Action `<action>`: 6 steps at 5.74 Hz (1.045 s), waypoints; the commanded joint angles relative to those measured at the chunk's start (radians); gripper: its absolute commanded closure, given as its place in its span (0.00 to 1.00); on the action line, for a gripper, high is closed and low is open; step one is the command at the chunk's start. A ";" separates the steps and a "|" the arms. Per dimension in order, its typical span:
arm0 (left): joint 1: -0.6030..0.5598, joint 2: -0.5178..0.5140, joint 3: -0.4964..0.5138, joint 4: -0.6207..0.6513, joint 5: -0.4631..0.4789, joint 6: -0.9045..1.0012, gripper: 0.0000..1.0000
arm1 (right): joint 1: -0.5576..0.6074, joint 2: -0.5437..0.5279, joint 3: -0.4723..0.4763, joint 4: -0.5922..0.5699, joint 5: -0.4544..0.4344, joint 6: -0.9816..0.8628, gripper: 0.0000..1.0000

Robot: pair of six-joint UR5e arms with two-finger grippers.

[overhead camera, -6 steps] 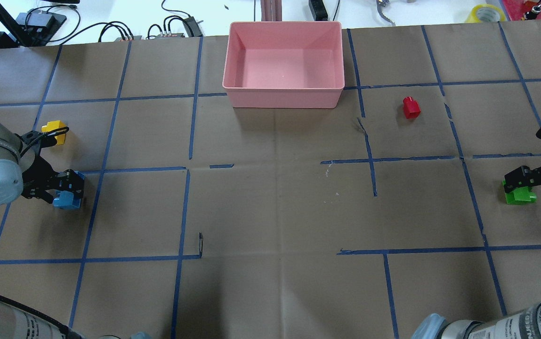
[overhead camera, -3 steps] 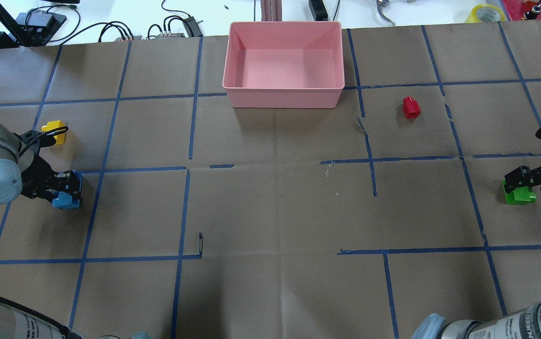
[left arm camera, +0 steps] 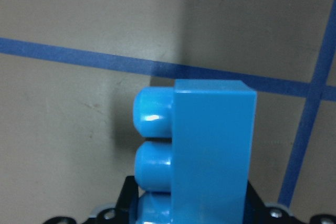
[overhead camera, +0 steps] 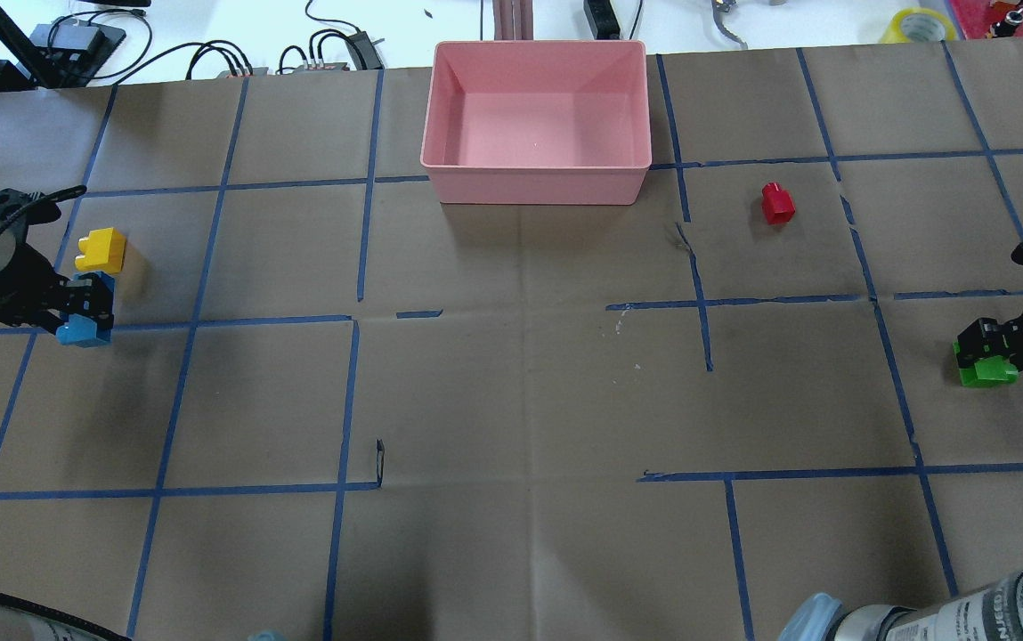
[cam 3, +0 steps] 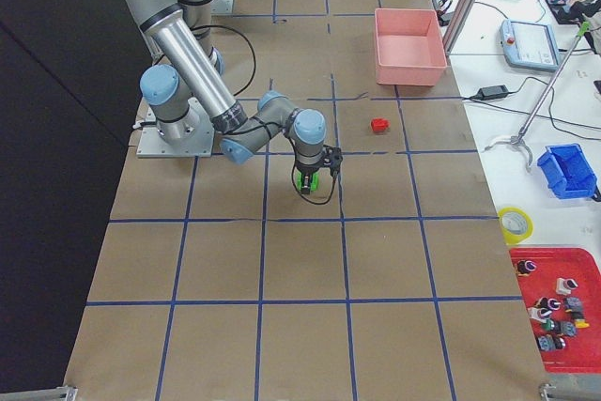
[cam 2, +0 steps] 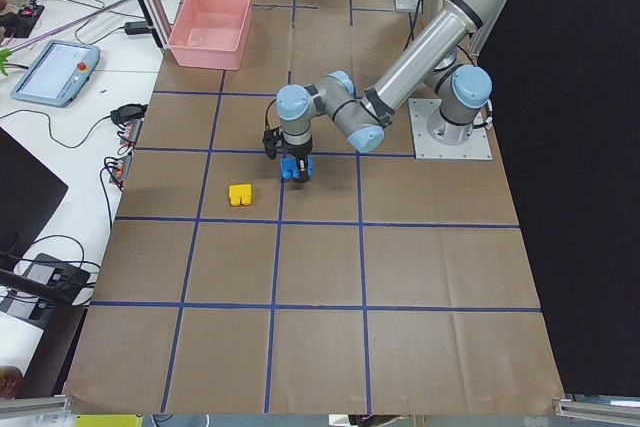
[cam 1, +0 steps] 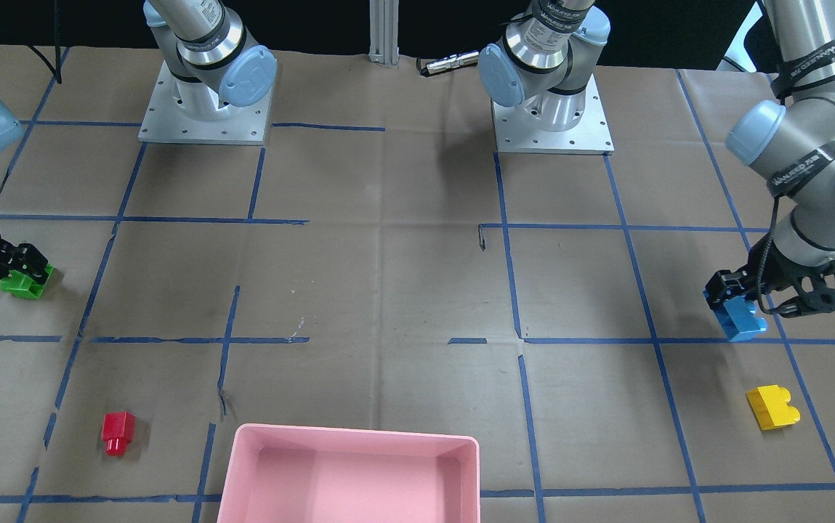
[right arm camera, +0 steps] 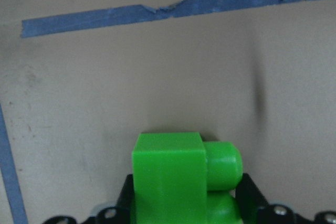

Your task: Put all blocks into box

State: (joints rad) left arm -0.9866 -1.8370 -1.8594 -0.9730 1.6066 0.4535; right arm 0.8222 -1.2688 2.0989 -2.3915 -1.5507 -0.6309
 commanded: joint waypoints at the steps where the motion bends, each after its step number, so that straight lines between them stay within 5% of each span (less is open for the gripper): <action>1: -0.061 -0.017 0.253 -0.224 -0.110 -0.007 0.74 | 0.000 -0.001 -0.007 0.005 0.004 0.003 0.53; 4: -0.376 -0.193 0.596 -0.296 -0.120 -0.371 0.68 | 0.008 -0.020 -0.072 0.049 -0.003 0.011 0.54; 6: -0.554 -0.354 0.798 -0.288 -0.173 -0.534 0.69 | 0.023 -0.084 -0.201 0.209 0.011 0.045 0.54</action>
State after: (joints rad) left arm -1.4510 -2.1045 -1.1646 -1.2658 1.4694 -0.0102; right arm 0.8360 -1.3207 1.9550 -2.2715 -1.5478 -0.6050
